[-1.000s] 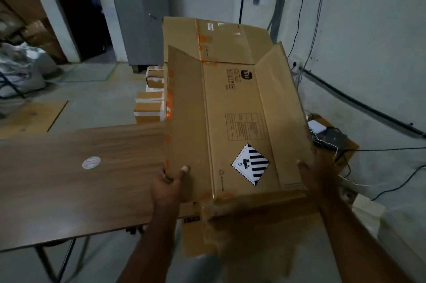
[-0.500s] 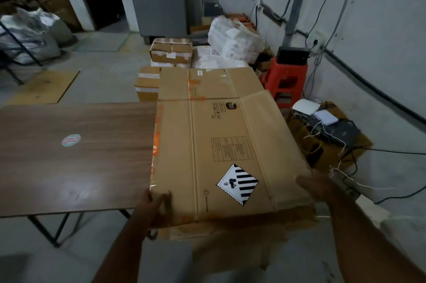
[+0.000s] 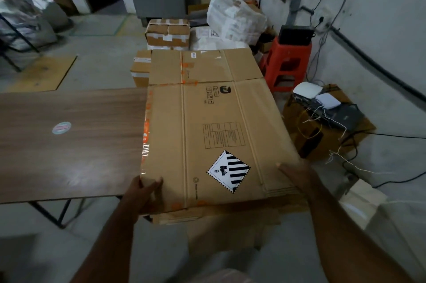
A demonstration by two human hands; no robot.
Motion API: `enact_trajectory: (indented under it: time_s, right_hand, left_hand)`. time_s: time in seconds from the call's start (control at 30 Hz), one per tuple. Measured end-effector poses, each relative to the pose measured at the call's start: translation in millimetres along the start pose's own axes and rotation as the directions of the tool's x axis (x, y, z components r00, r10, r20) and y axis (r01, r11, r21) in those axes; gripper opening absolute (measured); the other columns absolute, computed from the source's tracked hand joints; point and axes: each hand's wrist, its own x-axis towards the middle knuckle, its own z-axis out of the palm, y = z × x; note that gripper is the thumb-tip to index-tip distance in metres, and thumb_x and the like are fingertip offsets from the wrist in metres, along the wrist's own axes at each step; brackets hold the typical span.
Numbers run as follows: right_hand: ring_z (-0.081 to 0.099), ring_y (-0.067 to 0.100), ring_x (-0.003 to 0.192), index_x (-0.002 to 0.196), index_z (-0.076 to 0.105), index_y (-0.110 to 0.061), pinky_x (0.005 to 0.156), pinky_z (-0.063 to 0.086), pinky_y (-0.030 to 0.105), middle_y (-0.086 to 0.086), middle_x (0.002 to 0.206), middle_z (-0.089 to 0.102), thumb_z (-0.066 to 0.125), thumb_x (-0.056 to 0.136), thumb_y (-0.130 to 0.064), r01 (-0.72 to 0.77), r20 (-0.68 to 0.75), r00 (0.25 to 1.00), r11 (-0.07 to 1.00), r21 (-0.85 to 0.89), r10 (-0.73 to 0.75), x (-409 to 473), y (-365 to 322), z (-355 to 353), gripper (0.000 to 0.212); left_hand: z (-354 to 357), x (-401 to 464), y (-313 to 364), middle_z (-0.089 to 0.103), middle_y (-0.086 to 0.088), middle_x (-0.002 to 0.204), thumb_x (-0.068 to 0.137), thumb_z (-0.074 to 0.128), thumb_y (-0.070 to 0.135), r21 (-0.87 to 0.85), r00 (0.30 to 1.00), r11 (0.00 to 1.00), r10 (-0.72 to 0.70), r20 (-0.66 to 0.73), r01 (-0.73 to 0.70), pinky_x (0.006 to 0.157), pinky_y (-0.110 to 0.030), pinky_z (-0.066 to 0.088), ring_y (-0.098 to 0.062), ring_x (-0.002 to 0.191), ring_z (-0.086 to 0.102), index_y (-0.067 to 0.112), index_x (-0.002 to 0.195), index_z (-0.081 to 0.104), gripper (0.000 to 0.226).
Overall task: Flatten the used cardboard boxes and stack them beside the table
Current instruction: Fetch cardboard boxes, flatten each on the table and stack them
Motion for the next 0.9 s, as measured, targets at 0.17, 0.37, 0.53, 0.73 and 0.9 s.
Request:
enact_trajectory:
  time_s: [0.17,0.37,0.53,0.73,0.9]
  right_hand:
    - [0.055,0.038,0.127,0.146,0.043,-0.002,0.087,0.046,0.036,0.019,0.142,0.055,0.080,0.087,-0.037,-0.005,-0.025,1.000,1.000,-0.001,0.005,-6.1,10.8,0.8,0.078]
    - [0.039,0.039,0.139,0.157,0.027,-0.012,0.109,0.032,0.056,0.018,0.157,0.035,0.056,0.093,-0.060,0.130,-0.179,0.955,0.872,-0.472,-0.239,-18.2,-0.5,14.7,0.085]
    - [0.033,0.036,0.146,0.155,0.033,-0.004,0.115,0.028,0.052,0.019,0.159,0.036,0.049,0.098,-0.050,0.373,-0.077,0.865,0.737,-0.564,-0.496,-36.0,-31.5,52.8,0.075]
    - [0.049,0.037,0.131,0.142,0.048,-0.003,0.101,0.041,0.047,0.017,0.144,0.051,0.061,0.097,-0.045,0.575,0.082,0.791,0.690,-0.439,-0.606,-73.8,-70.2,118.6,0.063]
    - [0.046,0.032,0.134,0.148,0.043,-0.009,0.107,0.041,0.044,0.012,0.147,0.048,0.056,0.097,-0.047,0.758,0.273,0.649,0.573,-0.311,-0.710,-134.8,-103.4,191.7,0.064]
  left_hand:
    - [-3.3,7.0,-5.7,0.069,-0.015,0.117,0.081,0.083,0.040,0.066,1.000,0.998,-0.009,-0.007,0.010,0.071,-0.052,0.063,-0.038,0.103,0.068,0.011,0.128,0.059,0.060]
    - [1.4,3.0,2.3,0.070,-0.020,0.114,0.076,0.083,0.053,0.158,0.997,0.987,0.044,-0.063,-0.034,0.088,-0.053,0.058,-0.038,0.102,0.068,0.005,0.121,0.063,0.068]
    - [23.8,-22.0,6.7,0.041,-0.022,0.146,0.086,0.071,0.055,0.700,0.902,0.714,0.322,-0.287,-0.033,0.108,-0.059,0.034,-0.042,0.137,0.036,0.007,0.143,0.039,0.080]
    - [12.4,-48.0,14.7,0.053,-0.016,0.139,0.088,0.058,0.051,0.811,0.836,0.500,0.548,-0.023,-0.305,0.099,-0.057,0.041,-0.039,0.129,0.048,0.011,0.138,0.053,0.064]
    - [-31.9,-73.5,7.5,0.063,-0.007,0.125,0.081,0.041,0.057,0.811,0.770,0.471,0.637,-0.040,-0.348,0.092,-0.050,0.047,-0.032,0.117,0.056,0.016,0.127,0.062,0.064]
